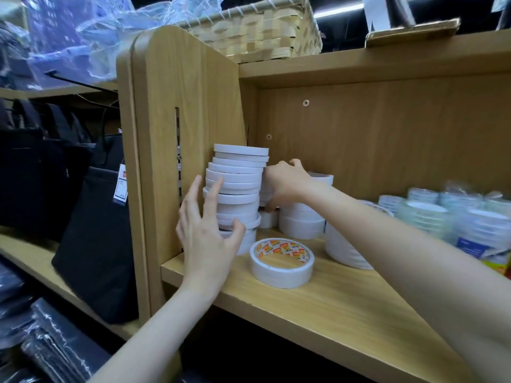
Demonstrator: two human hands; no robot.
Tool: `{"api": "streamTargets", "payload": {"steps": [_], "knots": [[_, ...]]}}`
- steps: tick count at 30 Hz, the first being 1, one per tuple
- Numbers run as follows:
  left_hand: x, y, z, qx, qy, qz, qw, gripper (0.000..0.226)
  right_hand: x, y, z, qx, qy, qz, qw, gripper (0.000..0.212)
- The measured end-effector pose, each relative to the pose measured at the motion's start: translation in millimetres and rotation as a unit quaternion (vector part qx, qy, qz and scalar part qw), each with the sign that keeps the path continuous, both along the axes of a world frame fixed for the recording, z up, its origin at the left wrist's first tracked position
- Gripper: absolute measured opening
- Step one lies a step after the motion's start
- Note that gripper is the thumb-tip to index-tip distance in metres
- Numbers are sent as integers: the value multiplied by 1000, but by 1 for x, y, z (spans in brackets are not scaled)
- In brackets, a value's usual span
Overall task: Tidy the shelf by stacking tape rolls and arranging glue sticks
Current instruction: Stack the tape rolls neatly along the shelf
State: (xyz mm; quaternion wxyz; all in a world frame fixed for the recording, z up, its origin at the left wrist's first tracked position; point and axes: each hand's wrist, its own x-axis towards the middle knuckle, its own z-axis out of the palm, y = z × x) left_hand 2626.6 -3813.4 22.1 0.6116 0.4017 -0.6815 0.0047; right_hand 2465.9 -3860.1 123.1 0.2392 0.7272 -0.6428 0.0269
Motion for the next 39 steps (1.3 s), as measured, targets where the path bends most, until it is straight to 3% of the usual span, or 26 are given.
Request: {"api": "streamTargets", "payload": {"steps": [7,14,18,23,29,34,39], "knots": [[-1,-3,0,19,-4,-21,1000,75,-20,0,11,-73,-214,65,972,52],[0,-3,-1,15,-3,-34,999,79,-22,-7,21,-86,-349,112,927,42],[0,-3,0,7,0,-32,999,80,-25,-5,31,-104,-328,98,934,29],[0,-3,0,-8,-7,-31,999,84,-28,1,50,-187,-358,80,911,22],[-6,-6,7,-98,-149,78,981,76,-34,18,77,-289,-443,91,843,41],[-9,-25,35,-141,-166,127,968,49,-38,68,98,-270,-360,84,889,28],[-12,-25,44,-116,-150,70,979,51,-34,155,67,-210,-183,155,948,20]]}}
